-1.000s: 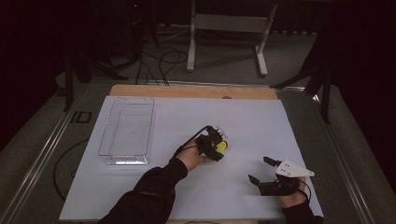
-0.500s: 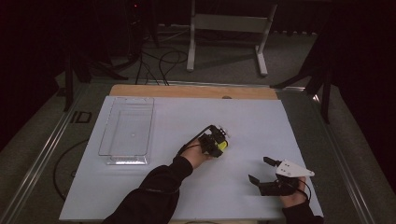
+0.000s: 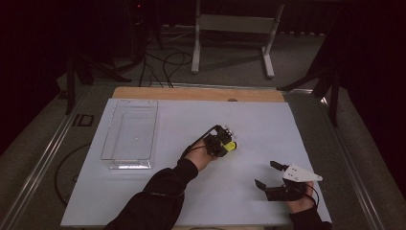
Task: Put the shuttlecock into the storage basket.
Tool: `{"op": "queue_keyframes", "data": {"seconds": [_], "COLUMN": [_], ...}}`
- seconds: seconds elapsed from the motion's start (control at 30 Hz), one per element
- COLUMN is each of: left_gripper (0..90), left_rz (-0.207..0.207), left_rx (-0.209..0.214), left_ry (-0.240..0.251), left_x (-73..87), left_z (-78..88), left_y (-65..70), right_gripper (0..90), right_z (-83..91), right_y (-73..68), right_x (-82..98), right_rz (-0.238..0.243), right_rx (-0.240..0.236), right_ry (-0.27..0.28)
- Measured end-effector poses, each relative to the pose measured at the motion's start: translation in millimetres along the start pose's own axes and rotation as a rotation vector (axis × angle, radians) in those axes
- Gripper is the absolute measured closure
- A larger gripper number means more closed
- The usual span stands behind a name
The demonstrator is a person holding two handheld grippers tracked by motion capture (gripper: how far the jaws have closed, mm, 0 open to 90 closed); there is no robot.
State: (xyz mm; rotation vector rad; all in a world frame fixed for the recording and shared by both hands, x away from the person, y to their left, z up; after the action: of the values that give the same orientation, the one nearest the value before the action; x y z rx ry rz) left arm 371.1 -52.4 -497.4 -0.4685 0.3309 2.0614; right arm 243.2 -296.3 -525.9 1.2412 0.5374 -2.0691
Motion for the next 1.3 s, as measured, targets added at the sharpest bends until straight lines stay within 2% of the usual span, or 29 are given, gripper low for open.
{"op": "queue_keyframes", "data": {"seconds": [0.17,0.23,0.53,0.93,1.07,1.13,1.17,1.3], "left_gripper": [90.0,90.0,90.0,90.0,90.0,90.0,90.0,90.0], "left_rz": [-0.009,-0.005,-0.008,-0.025,-0.020,-0.032,-0.021,-0.018], "left_rx": [-0.003,0.011,0.013,-0.022,-0.029,-0.035,-0.035,-0.049], "left_ry": [0.020,0.023,0.031,0.022,0.033,0.033,0.036,0.035], "left_x": [-1.0,-0.2,5.5,18.8,23.7,26.5,28.3,35.6], "left_z": [8.7,12.6,34.6,69.6,80.9,87.2,89.9,99.0], "left_y": [-1.3,-3.1,-6.9,-10.6,-12.9,-14.3,-14.7,-19.1], "right_gripper": [8.9,8.9,8.9,8.9,8.9,8.9,8.9,8.9], "right_z": [0.1,0.2,0.0,-0.7,-1.2,-1.3,-1.3,-1.7], "right_y": [-0.1,-0.1,0.0,-0.3,-0.7,-1.0,-1.0,-1.2], "right_x": [-0.2,-0.2,-0.3,-0.3,-0.3,-0.5,-0.5,-0.6], "right_rz": [-0.002,-0.002,0.000,0.002,0.002,0.003,0.003,0.001], "right_rx": [0.001,0.003,0.003,0.003,0.003,0.001,0.001,0.002], "right_ry": [0.002,0.002,0.001,-0.003,-0.004,-0.004,-0.004,-0.006]}}
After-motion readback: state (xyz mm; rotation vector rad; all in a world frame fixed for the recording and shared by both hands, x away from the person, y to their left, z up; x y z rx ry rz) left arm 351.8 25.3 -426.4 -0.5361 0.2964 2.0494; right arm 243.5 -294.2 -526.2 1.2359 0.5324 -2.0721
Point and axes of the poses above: each handheld gripper's, and its own axes: z roughly backward along the jaws, x roughly out of its underside, y roughly to its right, the point moved 1 cm from there along -z, roughly forward along the jaws
